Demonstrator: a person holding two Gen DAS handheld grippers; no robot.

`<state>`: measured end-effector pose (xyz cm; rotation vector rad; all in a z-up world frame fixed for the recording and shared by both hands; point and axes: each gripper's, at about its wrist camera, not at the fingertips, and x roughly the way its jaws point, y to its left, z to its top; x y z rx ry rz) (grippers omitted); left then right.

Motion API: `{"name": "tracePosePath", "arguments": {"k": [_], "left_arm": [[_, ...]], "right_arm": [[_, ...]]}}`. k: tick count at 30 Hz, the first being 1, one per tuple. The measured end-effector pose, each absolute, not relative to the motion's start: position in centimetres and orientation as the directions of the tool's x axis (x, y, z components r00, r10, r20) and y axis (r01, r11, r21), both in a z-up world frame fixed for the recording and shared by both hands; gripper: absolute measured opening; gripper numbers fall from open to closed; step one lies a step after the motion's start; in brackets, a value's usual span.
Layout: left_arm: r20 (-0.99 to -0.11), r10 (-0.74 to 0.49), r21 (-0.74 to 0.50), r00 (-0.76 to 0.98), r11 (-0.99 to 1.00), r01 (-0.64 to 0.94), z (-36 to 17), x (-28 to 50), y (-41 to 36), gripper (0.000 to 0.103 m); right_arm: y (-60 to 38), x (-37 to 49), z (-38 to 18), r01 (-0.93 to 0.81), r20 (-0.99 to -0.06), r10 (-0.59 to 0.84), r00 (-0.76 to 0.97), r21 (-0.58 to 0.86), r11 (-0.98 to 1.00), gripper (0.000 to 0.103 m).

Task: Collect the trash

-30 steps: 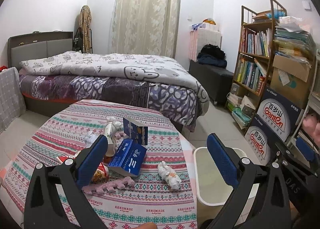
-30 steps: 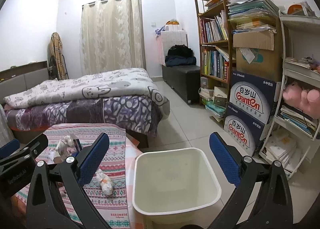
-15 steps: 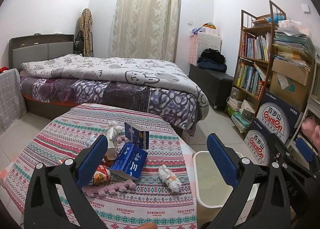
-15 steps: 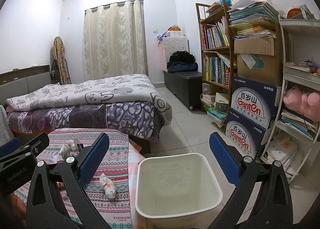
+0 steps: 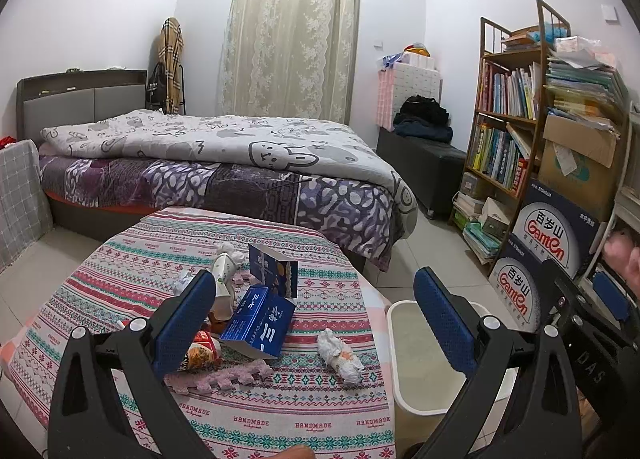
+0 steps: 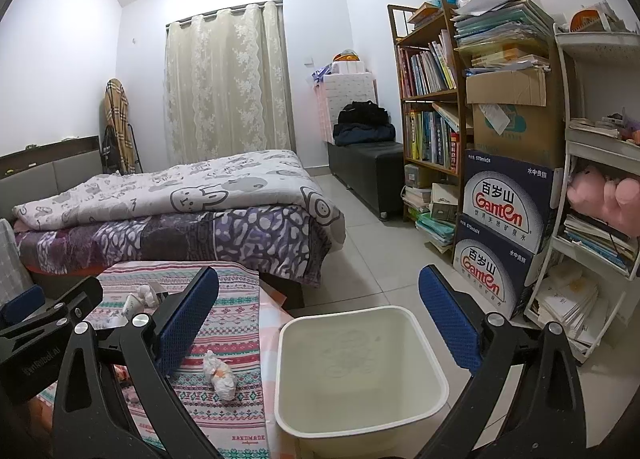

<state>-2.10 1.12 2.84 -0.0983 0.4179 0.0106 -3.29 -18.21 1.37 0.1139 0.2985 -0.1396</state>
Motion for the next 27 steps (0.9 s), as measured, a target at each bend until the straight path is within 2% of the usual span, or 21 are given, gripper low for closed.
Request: {"name": "tracePosePath", "arguments": {"k": [27], "left_arm": [[-0.413,-0.008,-0.087,0.911,0.996,-0.031,2.36,-2.17,1.12,0.096]], "right_arm": [[-18.38,-3.27,1.41,0.155,-0.308,-0.117,0.944,0.101,0.983,0.096]]}}
